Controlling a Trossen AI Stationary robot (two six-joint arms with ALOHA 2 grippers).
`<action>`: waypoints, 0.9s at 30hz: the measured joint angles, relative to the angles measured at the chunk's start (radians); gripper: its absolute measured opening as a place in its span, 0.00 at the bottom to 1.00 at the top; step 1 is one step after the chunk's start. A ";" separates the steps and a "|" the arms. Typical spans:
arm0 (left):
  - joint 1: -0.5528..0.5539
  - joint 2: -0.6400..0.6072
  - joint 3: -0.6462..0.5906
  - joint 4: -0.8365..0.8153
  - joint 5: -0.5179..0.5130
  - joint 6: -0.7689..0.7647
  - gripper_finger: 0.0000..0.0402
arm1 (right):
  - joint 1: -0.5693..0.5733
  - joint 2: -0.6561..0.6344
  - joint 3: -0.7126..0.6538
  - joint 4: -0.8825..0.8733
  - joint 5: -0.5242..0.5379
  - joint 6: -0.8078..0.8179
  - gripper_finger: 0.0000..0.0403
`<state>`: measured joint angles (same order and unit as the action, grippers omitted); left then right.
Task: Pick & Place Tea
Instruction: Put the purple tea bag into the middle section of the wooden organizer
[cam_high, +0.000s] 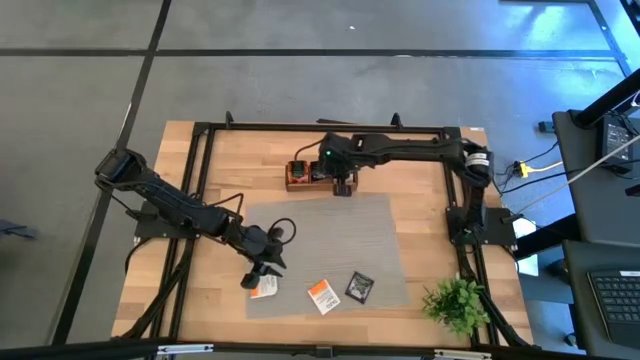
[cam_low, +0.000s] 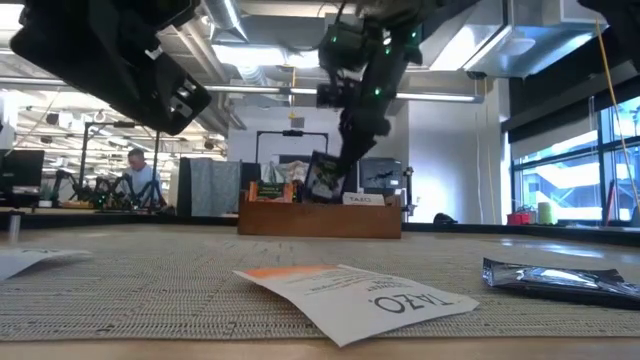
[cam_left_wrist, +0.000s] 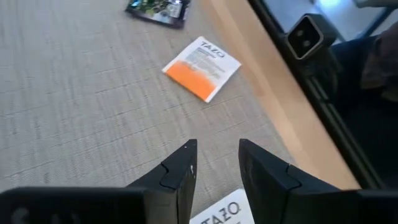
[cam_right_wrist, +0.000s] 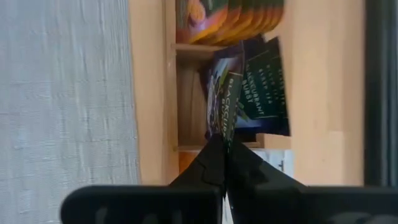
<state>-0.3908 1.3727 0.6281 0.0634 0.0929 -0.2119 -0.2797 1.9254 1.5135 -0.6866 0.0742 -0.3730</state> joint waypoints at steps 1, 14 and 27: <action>0.000 0.000 0.000 -0.004 -0.010 0.000 0.29 | -0.001 0.010 0.000 0.002 0.000 -0.007 0.02; 0.000 0.000 0.000 -0.019 -0.030 0.013 0.29 | 0.000 0.060 0.000 0.054 0.022 -0.022 0.02; 0.000 0.000 0.000 -0.021 -0.030 0.016 0.29 | -0.001 0.060 0.000 0.056 0.105 -0.027 0.09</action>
<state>-0.3908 1.3727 0.6277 0.0422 0.0631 -0.1959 -0.2808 1.9858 1.5135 -0.6303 0.1793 -0.3996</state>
